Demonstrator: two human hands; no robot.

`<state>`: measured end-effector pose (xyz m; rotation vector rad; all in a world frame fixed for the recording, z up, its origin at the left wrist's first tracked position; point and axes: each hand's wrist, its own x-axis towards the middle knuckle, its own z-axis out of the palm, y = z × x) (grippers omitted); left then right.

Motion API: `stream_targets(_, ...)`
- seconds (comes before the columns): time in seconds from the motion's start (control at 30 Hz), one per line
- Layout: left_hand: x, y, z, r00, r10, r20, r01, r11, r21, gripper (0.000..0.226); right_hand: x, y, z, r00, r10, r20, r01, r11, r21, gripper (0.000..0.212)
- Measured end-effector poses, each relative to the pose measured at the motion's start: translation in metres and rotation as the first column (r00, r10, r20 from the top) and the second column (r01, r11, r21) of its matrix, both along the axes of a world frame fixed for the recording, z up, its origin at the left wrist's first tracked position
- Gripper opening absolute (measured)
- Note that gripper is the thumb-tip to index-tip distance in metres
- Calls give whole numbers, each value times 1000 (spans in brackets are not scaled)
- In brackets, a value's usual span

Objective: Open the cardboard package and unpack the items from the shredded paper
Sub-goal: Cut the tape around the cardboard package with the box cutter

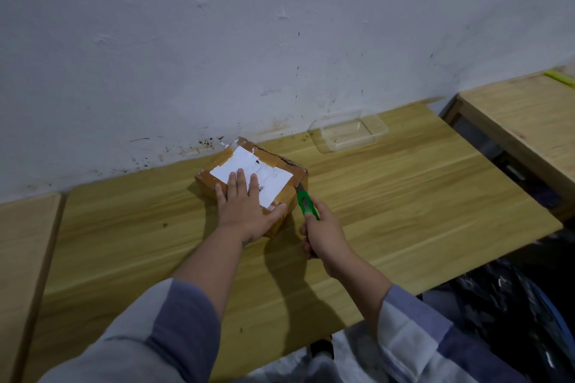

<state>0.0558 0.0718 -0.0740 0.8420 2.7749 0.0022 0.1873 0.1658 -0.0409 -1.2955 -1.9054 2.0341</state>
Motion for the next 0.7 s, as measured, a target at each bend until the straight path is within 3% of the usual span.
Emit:
stream_targets(0.23,7,9,0,997,68,35,-69,997,29,108,4,6,4,1000,9,-7,-9,1000,3,48)
stream_targets(0.33,7,8,0,996,74,45,-76,996,50,100,6,5,3,1000,8,-15,-7,1000,27,48)
stream_targets(0.53,6,10,-1,997,80,8,-80,997,13,89,2,-12,-10,998,48,42,-58,958,280,50)
stream_targets(0.7,8,10,0,997,81,2,-81,996,21,88,9,-23,-14,997,45,66,-65,934,352,51)
